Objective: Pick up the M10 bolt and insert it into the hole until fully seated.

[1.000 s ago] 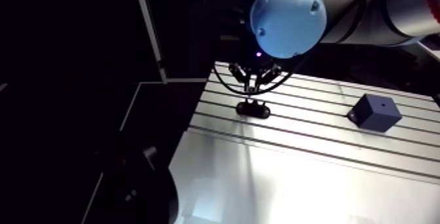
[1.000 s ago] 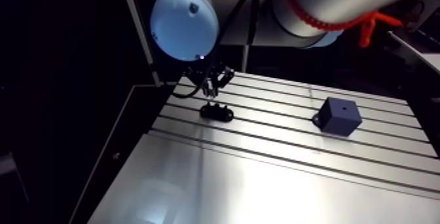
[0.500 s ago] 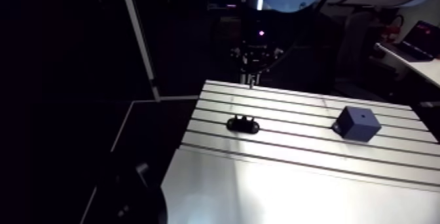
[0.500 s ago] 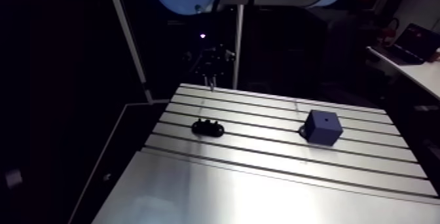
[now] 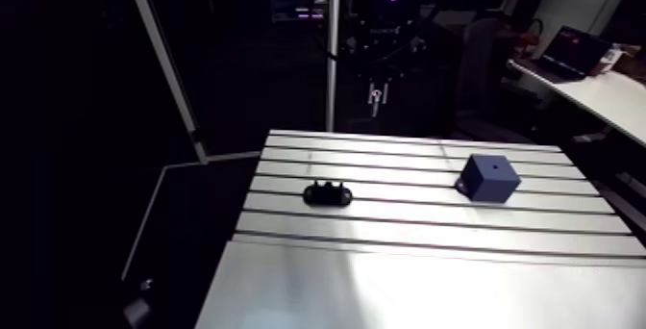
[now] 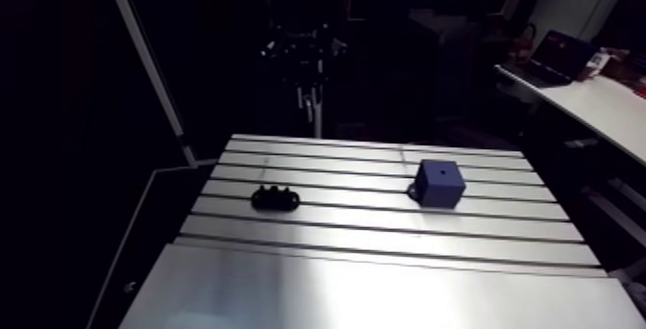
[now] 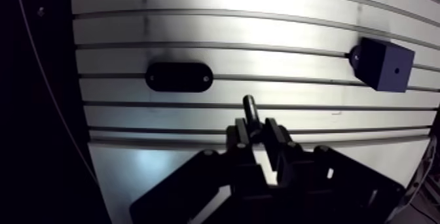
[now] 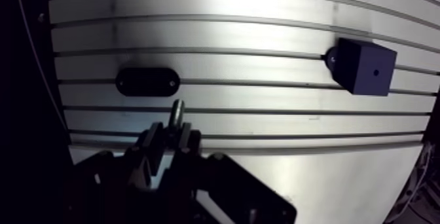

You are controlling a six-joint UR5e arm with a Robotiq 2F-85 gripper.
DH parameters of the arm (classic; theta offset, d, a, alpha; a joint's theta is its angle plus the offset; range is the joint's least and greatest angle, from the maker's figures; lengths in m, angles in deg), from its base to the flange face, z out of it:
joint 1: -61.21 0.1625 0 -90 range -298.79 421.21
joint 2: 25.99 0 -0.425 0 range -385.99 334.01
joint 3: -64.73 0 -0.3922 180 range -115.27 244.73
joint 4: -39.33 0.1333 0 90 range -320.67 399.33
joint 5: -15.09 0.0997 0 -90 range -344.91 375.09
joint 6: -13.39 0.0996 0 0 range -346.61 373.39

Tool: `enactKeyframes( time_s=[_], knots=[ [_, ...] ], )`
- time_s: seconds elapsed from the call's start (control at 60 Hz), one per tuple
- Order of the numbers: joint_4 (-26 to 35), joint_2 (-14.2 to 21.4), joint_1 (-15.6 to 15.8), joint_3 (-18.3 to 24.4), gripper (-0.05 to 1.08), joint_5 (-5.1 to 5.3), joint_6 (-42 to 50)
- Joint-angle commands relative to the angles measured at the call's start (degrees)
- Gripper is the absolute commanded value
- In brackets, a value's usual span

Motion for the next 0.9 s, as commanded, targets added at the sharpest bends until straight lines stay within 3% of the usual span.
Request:
enactKeyframes(
  time_s=[0.017,0.25,0.617,0.9],
  knots=[
    [9.9,-0.6,-8.4,6.7,1.08,0.63,-5.1],
    [15.5,-2.4,-16.2,10.7,1.08,1.1,-9.9],
    [14.8,-3.4,-21.7,11.4,1.08,0.48,-12.5],
    [14.7,-4.7,-25.2,11.0,1.08,0.65,-13.4]
  ],
)
